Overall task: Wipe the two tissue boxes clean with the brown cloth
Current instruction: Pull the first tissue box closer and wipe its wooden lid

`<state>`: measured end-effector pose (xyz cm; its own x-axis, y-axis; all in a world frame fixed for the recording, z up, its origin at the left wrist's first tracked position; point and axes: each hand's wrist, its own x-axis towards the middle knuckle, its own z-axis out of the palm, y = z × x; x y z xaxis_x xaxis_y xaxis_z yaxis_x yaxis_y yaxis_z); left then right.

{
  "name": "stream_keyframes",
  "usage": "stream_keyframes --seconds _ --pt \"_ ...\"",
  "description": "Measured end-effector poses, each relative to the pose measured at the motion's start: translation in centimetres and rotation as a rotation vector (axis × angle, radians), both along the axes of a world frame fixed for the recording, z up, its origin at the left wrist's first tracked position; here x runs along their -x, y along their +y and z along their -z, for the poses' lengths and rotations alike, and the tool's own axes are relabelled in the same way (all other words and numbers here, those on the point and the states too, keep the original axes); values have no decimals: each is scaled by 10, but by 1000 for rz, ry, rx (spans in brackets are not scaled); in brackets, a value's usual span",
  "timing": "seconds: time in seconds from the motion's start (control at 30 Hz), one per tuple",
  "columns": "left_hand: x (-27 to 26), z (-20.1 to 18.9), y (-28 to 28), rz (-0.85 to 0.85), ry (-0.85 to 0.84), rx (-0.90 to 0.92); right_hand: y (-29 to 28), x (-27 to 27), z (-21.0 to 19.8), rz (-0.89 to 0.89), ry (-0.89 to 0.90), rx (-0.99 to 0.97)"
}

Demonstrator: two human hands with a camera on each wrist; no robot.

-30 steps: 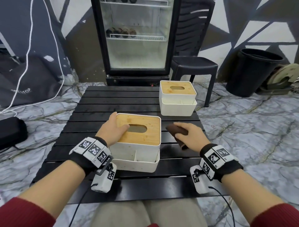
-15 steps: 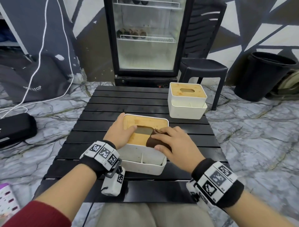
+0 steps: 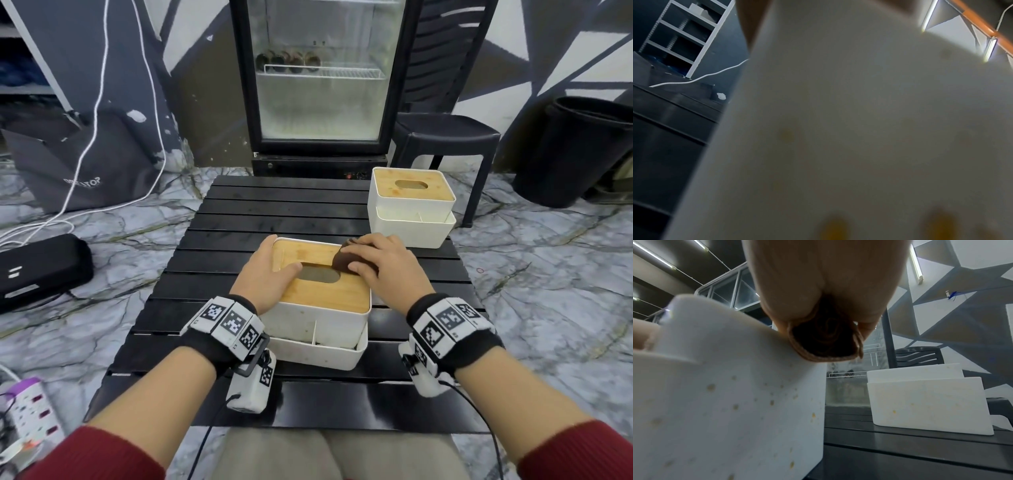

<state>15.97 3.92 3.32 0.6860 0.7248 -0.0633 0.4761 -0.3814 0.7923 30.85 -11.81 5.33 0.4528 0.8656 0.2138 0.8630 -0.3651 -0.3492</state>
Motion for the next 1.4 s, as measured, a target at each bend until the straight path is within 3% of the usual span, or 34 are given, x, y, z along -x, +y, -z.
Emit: stream_keyframes --seconds 0.4,0.67,1.13,1.4 --pt "-1 0 -1 -26 -12 17 -13 10 -13 -50 85 -64" --pt "0 2 0 -22 -14 -2 -36 33 -2 -148 -61 51" --pt "1 1 1 9 -4 12 -1 -10 5 -108 10 -45" --pt "1 -1 -1 9 52 -32 5 -16 -2 -84 106 63"
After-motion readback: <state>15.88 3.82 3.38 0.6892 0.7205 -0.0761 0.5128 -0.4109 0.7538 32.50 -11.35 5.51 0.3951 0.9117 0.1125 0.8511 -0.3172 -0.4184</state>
